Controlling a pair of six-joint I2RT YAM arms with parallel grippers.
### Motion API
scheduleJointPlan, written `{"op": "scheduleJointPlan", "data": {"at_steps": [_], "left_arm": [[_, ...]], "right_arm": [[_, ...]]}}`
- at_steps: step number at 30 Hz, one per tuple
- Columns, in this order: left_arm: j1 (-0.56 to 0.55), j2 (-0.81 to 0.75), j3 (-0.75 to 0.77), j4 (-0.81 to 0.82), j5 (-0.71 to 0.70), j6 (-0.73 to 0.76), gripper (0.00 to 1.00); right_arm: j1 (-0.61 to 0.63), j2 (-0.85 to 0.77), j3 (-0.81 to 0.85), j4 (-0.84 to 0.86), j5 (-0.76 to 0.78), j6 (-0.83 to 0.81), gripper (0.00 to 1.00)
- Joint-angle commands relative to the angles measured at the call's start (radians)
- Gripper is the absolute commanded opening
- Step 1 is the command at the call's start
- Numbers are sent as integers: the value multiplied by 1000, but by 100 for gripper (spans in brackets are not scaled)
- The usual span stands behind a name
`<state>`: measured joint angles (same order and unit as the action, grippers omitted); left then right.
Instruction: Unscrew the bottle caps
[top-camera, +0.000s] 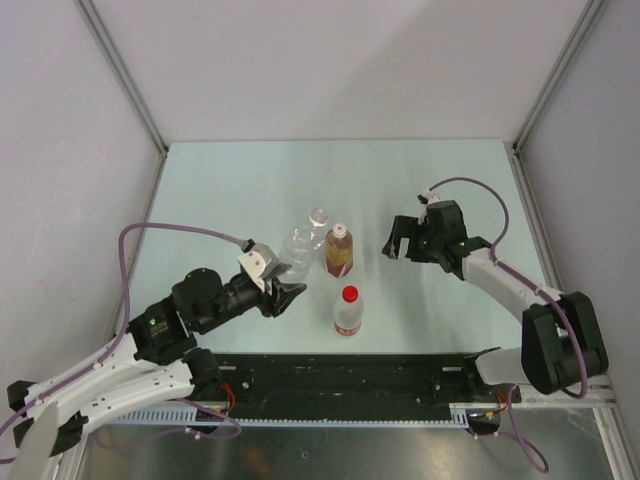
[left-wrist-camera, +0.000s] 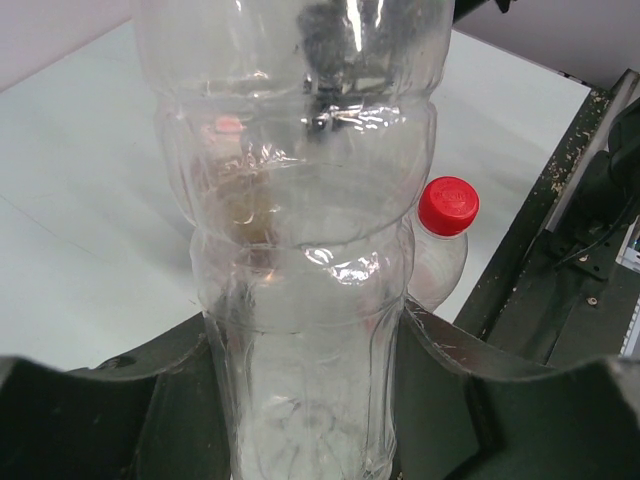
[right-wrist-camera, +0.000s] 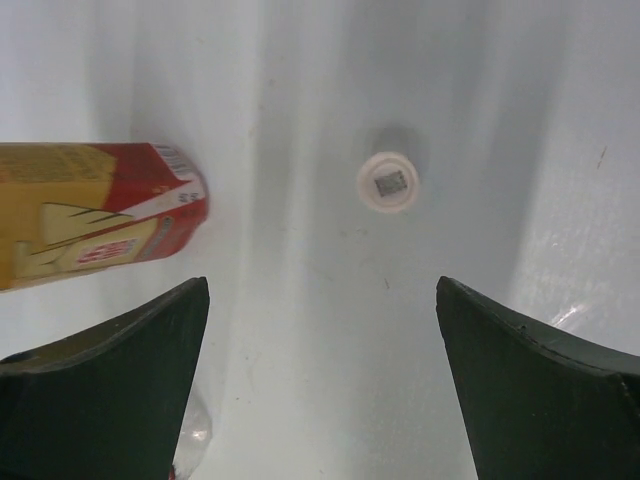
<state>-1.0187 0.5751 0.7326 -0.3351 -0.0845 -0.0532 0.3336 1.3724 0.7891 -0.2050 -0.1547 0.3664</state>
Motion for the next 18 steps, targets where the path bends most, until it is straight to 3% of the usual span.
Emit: {"op": "scheduleJointPlan", "data": {"at_steps": [1, 13, 18], "left_arm": [[5, 4, 16, 28, -16, -2, 0], [5, 39, 49, 27, 31, 1, 0], [5, 56, 63, 27, 63, 1, 1]], "right_arm": [[-21, -126, 2, 28, -37, 11, 99], [-32, -410, 62, 179, -312, 91, 99], [-8, -431, 100, 367, -457, 220, 99]]}}
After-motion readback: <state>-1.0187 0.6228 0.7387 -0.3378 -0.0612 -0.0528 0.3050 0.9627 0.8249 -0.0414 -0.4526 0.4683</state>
